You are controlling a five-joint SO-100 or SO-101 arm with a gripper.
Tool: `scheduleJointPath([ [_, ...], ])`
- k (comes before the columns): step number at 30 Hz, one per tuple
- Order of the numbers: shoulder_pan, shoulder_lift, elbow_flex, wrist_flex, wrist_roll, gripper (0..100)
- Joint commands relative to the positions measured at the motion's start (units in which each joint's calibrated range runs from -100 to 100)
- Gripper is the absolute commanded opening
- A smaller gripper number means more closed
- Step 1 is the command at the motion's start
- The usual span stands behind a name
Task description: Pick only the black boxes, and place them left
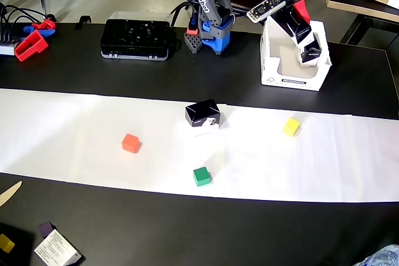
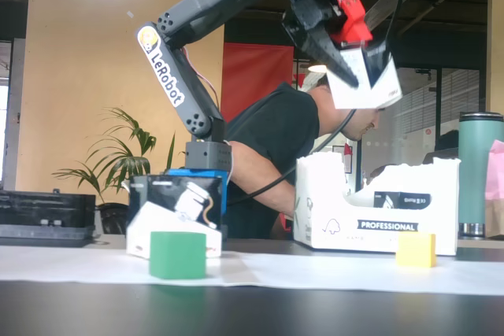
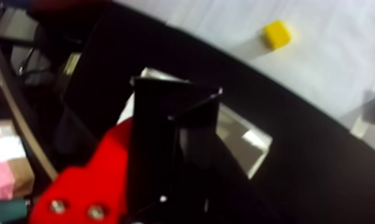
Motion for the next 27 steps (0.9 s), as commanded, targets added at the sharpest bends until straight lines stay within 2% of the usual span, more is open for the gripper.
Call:
scheduleJointPath([
  [1, -10.53, -3.56, 1.37, 5.57, -2.15, 8],
  [5, -14.17, -3.56, 9.8, 6.13, -6.2, 8],
  [10, -14.69, -1.9, 13.87, 6.05, -6.46, 9],
  [16, -14.95, 10.27, 5.36, 6.05, -6.51, 23],
  [21, -15.03, 18.72, -3.94, 6.45, -6.51, 30],
  [24, -15.03, 21.17, -7.67, 6.69, -6.04, 38],
  [27, -14.95, 21.17, -9.44, 7.24, -4.46, 40],
])
